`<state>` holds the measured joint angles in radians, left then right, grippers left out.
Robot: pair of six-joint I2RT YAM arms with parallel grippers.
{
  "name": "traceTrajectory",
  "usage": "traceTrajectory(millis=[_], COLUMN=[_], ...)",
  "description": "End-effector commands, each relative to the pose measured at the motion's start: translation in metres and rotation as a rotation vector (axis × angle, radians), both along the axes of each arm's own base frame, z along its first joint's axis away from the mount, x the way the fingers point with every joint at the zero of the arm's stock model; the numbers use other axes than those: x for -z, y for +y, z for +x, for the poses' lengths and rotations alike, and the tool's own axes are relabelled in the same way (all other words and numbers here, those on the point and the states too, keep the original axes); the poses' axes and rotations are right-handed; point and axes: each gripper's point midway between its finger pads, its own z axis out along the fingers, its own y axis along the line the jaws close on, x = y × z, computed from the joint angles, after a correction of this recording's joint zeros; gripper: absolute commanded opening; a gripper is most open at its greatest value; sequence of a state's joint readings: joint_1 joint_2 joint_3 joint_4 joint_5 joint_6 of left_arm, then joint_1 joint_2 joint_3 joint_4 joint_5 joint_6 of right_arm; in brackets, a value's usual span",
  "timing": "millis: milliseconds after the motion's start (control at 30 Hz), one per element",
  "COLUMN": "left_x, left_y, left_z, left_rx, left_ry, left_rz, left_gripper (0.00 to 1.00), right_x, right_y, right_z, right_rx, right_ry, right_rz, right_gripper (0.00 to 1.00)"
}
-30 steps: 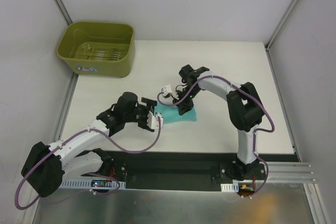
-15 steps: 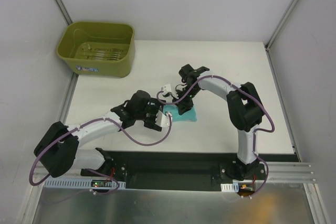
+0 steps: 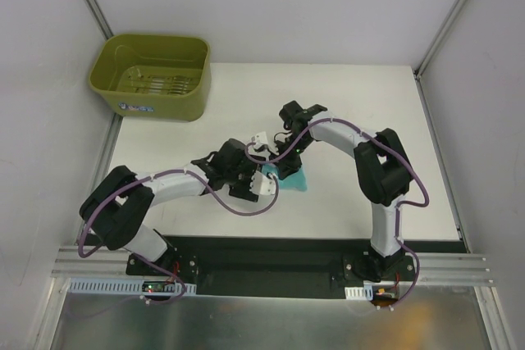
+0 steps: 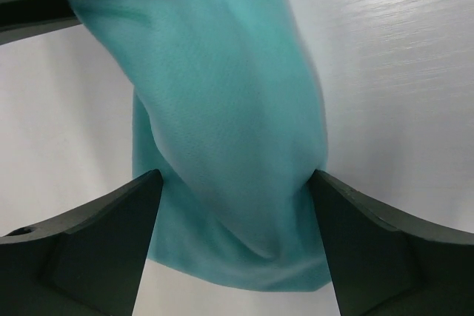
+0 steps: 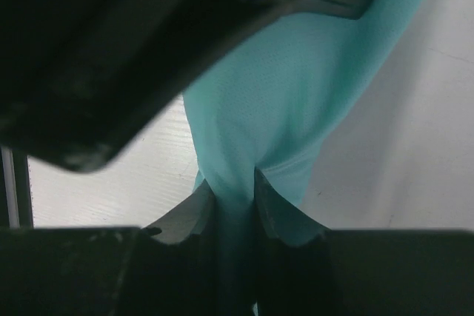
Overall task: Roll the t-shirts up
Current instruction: Roll the T-shirt to the center of the board, then pick up the T-shirt from the center of the board.
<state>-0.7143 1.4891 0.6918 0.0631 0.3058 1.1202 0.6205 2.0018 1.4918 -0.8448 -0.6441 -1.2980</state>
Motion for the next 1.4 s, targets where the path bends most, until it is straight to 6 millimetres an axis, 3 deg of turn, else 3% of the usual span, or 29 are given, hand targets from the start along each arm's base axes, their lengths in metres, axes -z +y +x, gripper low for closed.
traceTrajectory(millis=[0, 267, 533, 667, 700, 767, 833, 933, 1000, 1033, 1100, 1200, 1367], left_x=[0.006, 0.006, 0.022, 0.027, 0.028, 0.025, 0.02, 0.01, 0.006, 0.0, -0.004, -0.011, -0.015], left_y=[0.009, 0.005, 0.001, 0.005, 0.007, 0.011, 0.015, 0.015, 0.019, 0.016, 0.018, 0.018, 0.012], left_z=[0.012, -0.024, -0.021, -0.02, -0.022, -0.03, -0.042, -0.054, -0.072, -0.073, -0.089, -0.102, -0.105], left_rx=[-0.036, 0.017, -0.021, -0.047, -0.045, -0.027, -0.006, 0.008, 0.015, 0.02, 0.019, 0.026, 0.018], left_ry=[-0.014, 0.196, 0.263, 0.275, 0.279, 0.3, 0.336, 0.386, 0.478, 0.494, 0.582, 0.674, 0.727], left_rz=[0.078, 0.056, 0.089, 0.121, 0.13, 0.14, 0.142, 0.136, 0.145, 0.138, 0.145, 0.152, 0.141], left_gripper=[0.81, 0.8, 0.75, 0.59, 0.46, 0.39, 0.21, 0.15, 0.12, 0.04, 0.0, 0.0, 0.0], right_x=[-0.017, -0.017, -0.015, -0.016, -0.017, -0.019, -0.021, -0.025, -0.027, -0.027, -0.028, -0.03, -0.028], right_y=[0.005, 0.007, 0.009, 0.008, 0.007, 0.003, -0.002, -0.006, -0.008, -0.007, -0.008, -0.008, -0.011], right_z=[-0.005, -0.003, -0.008, -0.015, -0.016, -0.019, -0.024, -0.028, -0.03, -0.03, -0.029, -0.028, -0.027], right_rx=[-0.029, -0.017, -0.013, -0.016, -0.014, -0.015, -0.018, -0.016, -0.008, 0.002, 0.033, 0.059, 0.069], right_ry=[-0.024, -0.019, 0.007, 0.034, 0.04, 0.057, 0.074, 0.098, 0.121, 0.138, 0.172, 0.223, 0.263], right_rz=[0.054, 0.049, 0.039, 0.03, 0.027, 0.016, 0.005, -0.003, -0.011, -0.012, -0.019, -0.028, -0.051], right_gripper=[0.22, 0.22, 0.22, 0.22, 0.22, 0.22, 0.22, 0.22, 0.22, 0.22, 0.23, 0.24, 0.26])
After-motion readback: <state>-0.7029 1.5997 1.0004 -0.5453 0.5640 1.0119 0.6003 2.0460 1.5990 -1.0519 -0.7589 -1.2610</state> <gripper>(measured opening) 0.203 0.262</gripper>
